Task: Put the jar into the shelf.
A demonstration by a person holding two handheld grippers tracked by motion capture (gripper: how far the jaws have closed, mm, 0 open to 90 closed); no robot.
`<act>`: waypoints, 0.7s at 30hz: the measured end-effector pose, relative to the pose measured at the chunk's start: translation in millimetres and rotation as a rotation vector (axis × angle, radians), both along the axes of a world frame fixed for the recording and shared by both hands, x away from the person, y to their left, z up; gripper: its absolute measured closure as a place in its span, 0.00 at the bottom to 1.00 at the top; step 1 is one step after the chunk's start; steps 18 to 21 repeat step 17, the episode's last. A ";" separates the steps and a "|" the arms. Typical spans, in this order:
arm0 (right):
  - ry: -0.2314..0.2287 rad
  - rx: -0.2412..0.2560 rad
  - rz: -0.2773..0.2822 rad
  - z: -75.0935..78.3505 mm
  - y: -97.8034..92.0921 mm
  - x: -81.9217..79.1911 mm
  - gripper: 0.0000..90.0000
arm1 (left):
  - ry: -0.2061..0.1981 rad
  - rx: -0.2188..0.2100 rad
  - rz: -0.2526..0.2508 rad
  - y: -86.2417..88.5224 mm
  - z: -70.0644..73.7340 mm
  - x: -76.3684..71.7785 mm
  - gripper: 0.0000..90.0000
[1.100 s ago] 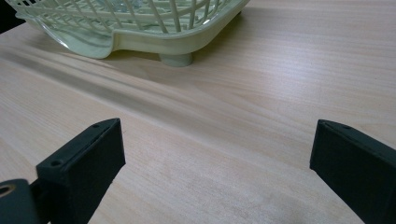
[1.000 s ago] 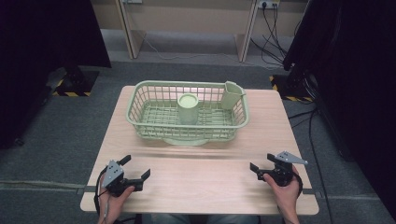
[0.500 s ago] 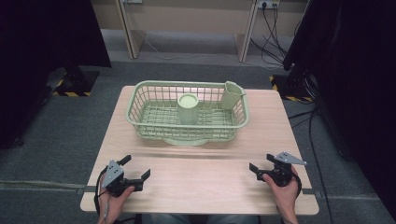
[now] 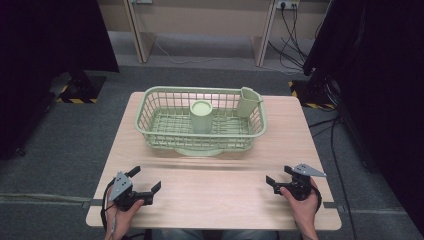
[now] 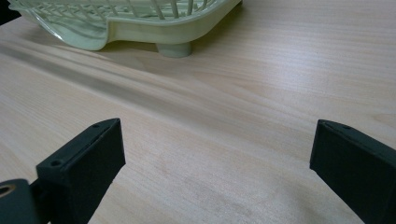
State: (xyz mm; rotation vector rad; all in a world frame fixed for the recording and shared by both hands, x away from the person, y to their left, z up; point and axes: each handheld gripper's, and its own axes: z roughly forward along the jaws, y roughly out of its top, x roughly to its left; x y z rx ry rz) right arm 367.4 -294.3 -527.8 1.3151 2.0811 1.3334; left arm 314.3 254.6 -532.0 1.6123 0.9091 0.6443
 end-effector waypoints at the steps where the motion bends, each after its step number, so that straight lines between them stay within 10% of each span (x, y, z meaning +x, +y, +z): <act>1: 0.001 0.005 -0.002 0.0 -0.5 0.0 0.04 | 0.000 0.000 0.000 0.0 0.0 0.0 0.01; 21: -0.003 0.001 0.003 0.0 -0.1 -0.2 0.04 | -0.001 0.005 0.000 -0.6 0.0 -0.1 0.01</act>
